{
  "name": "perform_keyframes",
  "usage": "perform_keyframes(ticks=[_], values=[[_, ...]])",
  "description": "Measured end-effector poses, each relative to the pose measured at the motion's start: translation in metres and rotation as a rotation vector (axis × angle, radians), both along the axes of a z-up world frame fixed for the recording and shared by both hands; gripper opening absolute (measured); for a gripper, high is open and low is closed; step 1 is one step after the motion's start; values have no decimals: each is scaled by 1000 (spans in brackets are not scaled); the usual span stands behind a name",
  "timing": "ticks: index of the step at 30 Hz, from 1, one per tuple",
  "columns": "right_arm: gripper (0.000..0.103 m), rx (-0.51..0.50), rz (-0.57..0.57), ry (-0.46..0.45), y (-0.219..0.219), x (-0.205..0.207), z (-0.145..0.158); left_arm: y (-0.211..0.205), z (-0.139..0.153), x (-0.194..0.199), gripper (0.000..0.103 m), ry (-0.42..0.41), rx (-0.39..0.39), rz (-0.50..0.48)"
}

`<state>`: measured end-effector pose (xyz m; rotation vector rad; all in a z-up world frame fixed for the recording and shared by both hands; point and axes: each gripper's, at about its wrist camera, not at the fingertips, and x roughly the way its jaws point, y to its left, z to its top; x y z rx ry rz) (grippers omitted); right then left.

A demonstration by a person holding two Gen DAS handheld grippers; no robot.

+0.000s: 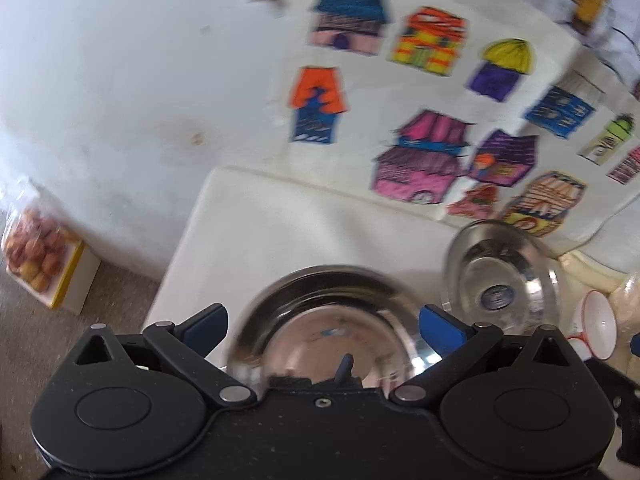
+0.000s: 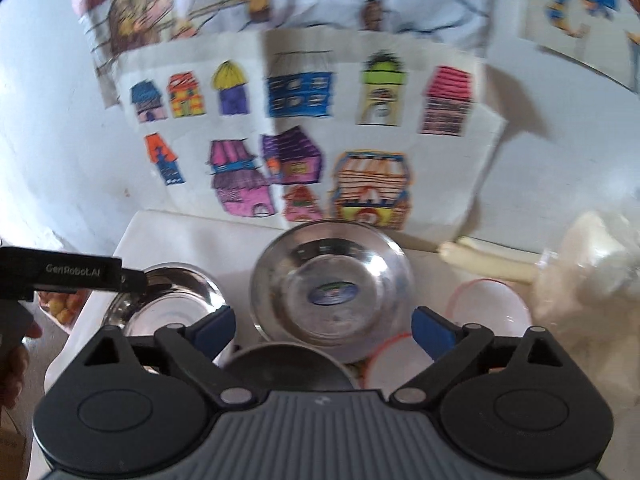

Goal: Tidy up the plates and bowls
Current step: 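Lower the plate onto the other steel plate and open both tools, then grip the rim of the blue-logo steel plate with both tools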

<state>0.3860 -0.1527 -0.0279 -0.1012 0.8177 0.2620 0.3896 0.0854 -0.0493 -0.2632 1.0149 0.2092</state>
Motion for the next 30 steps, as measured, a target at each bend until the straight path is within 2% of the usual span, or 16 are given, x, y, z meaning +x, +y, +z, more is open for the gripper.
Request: perform_keyframes(ticks=[3, 7, 10, 15, 24, 30], values=[[103, 21, 9, -5, -23, -1, -1, -21, 0, 9, 102, -13, 18, -28], [103, 35, 19, -3, -47, 5, -7, -45, -5, 25, 102, -8, 50, -49], [103, 32, 35, 3, -61, 13, -11, -60, -8, 36, 102, 5, 101, -65], [103, 13, 66, -1, -75, 29, -18, -76, -13, 49, 102, -25, 141, -102], [103, -69, 218, -21, -68, 55, -36, -84, -31, 70, 102, 28, 142, -118], [103, -130, 333, -29, -55, 69, -48, -92, -35, 73, 102, 39, 188, -161]])
